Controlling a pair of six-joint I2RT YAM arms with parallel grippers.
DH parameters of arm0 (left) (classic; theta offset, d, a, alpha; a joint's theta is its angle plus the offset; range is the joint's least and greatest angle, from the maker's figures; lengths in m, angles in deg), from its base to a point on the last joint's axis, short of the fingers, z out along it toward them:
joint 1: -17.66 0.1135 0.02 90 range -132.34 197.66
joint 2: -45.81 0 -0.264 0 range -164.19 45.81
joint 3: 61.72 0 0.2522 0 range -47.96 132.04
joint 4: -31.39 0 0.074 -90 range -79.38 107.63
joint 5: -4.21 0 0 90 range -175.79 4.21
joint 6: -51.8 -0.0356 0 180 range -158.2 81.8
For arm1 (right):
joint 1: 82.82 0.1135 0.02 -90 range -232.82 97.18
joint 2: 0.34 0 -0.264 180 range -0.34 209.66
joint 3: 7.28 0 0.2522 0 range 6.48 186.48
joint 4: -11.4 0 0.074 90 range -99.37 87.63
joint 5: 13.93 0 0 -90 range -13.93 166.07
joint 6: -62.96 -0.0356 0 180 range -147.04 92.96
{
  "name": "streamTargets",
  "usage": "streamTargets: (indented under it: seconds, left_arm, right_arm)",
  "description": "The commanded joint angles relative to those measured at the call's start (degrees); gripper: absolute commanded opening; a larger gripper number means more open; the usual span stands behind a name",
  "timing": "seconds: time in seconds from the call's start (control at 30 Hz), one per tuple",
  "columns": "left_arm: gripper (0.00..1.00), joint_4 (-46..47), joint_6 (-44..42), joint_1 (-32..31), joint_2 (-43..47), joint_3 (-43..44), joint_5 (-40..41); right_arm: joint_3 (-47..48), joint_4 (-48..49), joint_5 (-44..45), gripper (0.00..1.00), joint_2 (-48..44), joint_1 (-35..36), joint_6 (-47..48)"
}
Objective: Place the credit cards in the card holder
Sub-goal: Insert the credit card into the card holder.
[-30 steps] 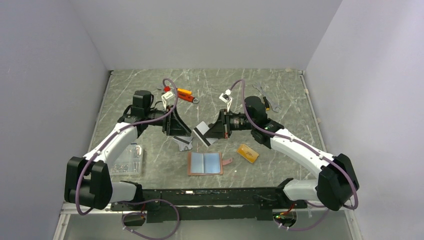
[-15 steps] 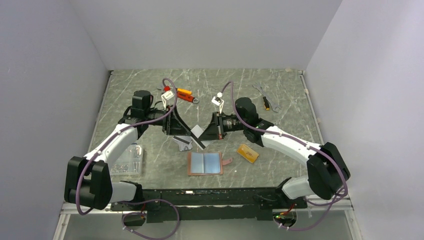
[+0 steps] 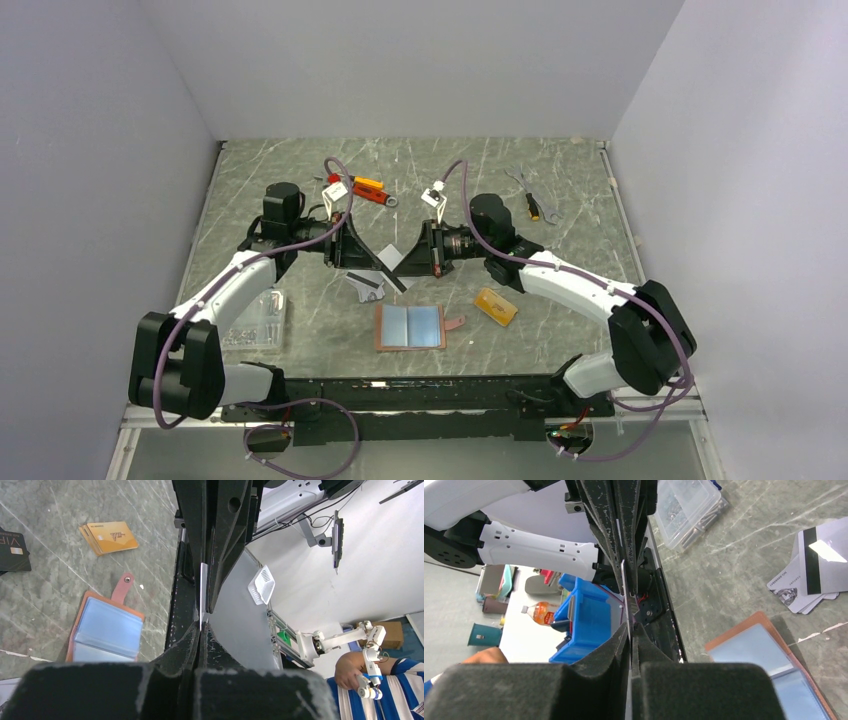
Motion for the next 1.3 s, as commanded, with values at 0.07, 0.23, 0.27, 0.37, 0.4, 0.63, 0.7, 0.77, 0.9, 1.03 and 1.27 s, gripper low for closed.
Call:
streamTargets:
  seconds: [0.07, 0.23, 0.27, 0.37, 0.4, 0.63, 0.7, 0.77, 0.9, 1.03, 1.27]
  left_arm:
    - [0.0, 1.77, -0.15, 0.03, 1.06, -0.16, -2.27]
    - [0.0, 0.04, -1.51, 0.03, 1.09, -0.04, -1.8]
    - [0.0, -0.55, -1.93, 0.03, 1.11, 0.15, -1.67]
    - [0.0, -2.22, -3.22, 0.03, 1.2, 0.6, -1.31]
    - [0.0, -2.41, -3.36, 0.03, 1.2, 0.62, -1.23]
    - [0.19, -7.52, -6.02, -0.12, 0.33, 1.82, 0.86]
    - [0.37, -13.78, -10.92, -0.38, 0.23, 3.05, 4.79]
    - [0.44, -14.0, -12.02, -0.41, 0.23, 1.5, 7.3]
    - [0.51, -9.84, -12.73, -0.58, -0.12, -5.18, 13.87]
    - [0.48, -19.26, -24.25, -1.81, -2.66, -2.39, 21.21]
    - [0.43, -33.01, -49.56, -9.58, -2.99, 0.34, 30.54]
  right_arm:
    - [5.52, -4.49, 1.28, 0.14, -0.42, 0.09, 4.74]
    - [7.82, -6.28, 0.23, 0.18, 0.29, -1.1, 5.34]
    - [7.97, -6.3, -0.04, 0.18, 0.41, -1.12, 5.37]
    - [7.72, -6.14, -0.65, 0.1, 0.5, -1.14, 4.99]
    - [7.53, -6.34, -0.62, 0.06, 0.5, -1.17, 5.07]
    - [6.17, -9.27, 0.03, 0.0, -1.07, -1.12, 6.45]
    - [5.59, -12.58, 2.05, 0.0, -2.04, -1.16, 8.01]
    - [3.46, -15.51, 6.03, 0.0, -3.18, -1.14, 9.04]
    - [-6.22, -10.91, 6.88, 0.0, -2.24, -1.27, 5.98]
    - [-13.99, -4.13, 7.31, 0.0, 0.43, -1.06, 1.62]
    - [-15.79, -3.79, 7.71, 0.0, 6.56, -0.38, 1.79]
